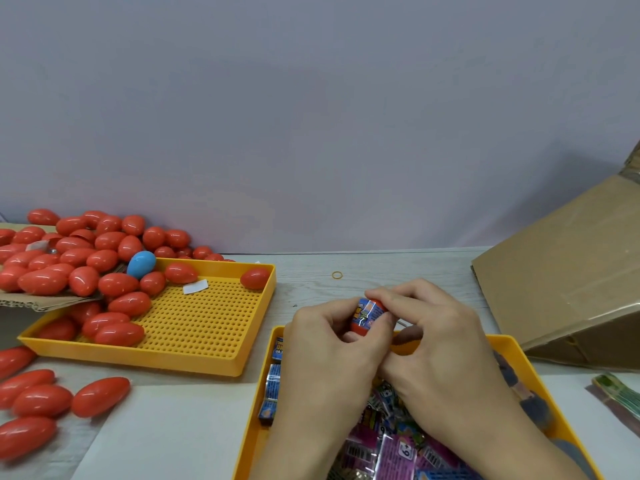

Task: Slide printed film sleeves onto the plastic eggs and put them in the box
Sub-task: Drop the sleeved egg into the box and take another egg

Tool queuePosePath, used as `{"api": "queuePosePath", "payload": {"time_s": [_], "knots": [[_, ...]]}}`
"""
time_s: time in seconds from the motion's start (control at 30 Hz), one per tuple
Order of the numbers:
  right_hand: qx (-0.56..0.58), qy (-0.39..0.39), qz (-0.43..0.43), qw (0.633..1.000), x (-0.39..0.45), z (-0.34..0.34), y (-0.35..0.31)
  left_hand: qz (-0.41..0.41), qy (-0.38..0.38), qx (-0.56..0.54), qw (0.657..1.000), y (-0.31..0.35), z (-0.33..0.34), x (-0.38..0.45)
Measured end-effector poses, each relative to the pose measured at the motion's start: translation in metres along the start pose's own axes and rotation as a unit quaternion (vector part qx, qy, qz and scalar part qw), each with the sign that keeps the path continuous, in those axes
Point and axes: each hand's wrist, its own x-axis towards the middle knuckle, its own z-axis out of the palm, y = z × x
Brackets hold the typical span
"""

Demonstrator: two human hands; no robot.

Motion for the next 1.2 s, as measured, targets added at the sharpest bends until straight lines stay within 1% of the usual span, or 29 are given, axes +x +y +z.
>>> {"api": "queuePosePath", "payload": {"time_s": [0.1,0.17,0.23,0.33,0.4,0.47,0.53,0.63,0.77,0.87,1.2], "knots": [[-0.006,-0.001,0.002,1.000,0.000,0.001,0.002,-0.002,0.004,0.010,1.000,0.001,0.000,0.000],[0.006,0.017,0.010,1.000,0.001,0.001,0.003,-0.007,0.006,-0.006,1.000,0.002,0.000,0.000],[0.047,0.038,0.019,0.998,0.002,0.000,0.003,-0.059,0.000,-0.084,0.995,0.003,0.000,0.001],[0.102,0.031,0.034,0.994,0.002,-0.002,0.004,-0.169,-0.022,-0.237,0.956,0.005,-0.002,0.004],[0.130,0.017,0.037,0.991,0.002,-0.003,0.004,-0.196,-0.032,-0.286,0.938,0.007,-0.003,0.005],[0.130,0.014,0.025,0.991,0.001,-0.002,0.004,-0.204,-0.024,-0.316,0.926,0.006,-0.004,0.005],[0.118,0.017,0.008,0.993,0.001,-0.001,0.002,-0.208,-0.005,-0.327,0.922,0.006,-0.004,0.005],[0.117,0.017,0.005,0.993,0.001,-0.002,0.003,-0.203,0.017,-0.324,0.924,0.007,-0.003,0.005],[0.135,0.009,0.012,0.991,0.002,-0.002,0.003,-0.200,-0.002,-0.348,0.916,0.011,-0.004,0.004],[0.156,0.006,0.021,0.987,0.001,-0.002,0.004,-0.197,0.003,-0.367,0.909,0.012,-0.006,0.004],[0.161,0.027,0.040,0.986,0.003,-0.001,0.003,-0.215,-0.004,-0.374,0.902,0.012,-0.005,0.002]]}}
